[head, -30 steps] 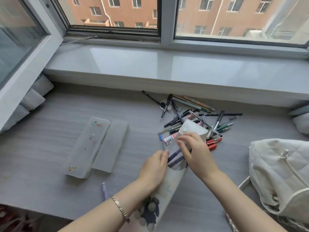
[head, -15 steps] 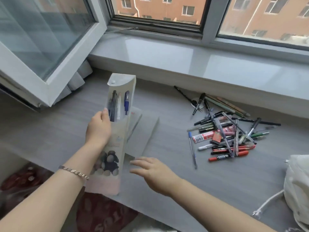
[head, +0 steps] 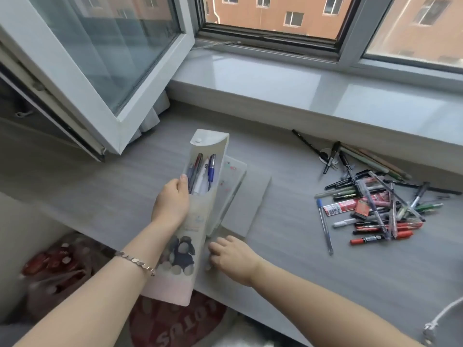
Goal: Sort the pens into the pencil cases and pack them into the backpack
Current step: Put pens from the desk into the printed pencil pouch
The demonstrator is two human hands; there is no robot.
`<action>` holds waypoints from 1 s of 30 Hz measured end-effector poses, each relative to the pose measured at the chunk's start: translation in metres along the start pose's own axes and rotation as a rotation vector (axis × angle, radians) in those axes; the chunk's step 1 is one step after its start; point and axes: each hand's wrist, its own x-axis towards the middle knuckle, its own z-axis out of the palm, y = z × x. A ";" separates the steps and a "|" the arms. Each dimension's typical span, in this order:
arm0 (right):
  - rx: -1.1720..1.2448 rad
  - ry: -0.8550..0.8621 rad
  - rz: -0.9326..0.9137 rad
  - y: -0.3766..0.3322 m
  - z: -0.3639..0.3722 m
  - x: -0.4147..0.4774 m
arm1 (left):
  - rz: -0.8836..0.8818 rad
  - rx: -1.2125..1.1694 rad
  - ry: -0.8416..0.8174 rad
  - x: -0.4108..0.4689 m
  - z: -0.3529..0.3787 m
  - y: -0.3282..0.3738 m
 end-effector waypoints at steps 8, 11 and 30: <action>0.415 0.440 0.862 0.076 -0.036 -0.083 | 0.122 0.018 -0.197 -0.019 0.048 0.045; 0.422 0.418 1.096 0.112 -0.049 -0.121 | 0.162 0.016 -0.256 -0.027 0.068 0.060; 0.200 -0.139 1.147 0.136 -0.040 -0.111 | 0.185 0.067 -0.284 -0.037 0.121 0.100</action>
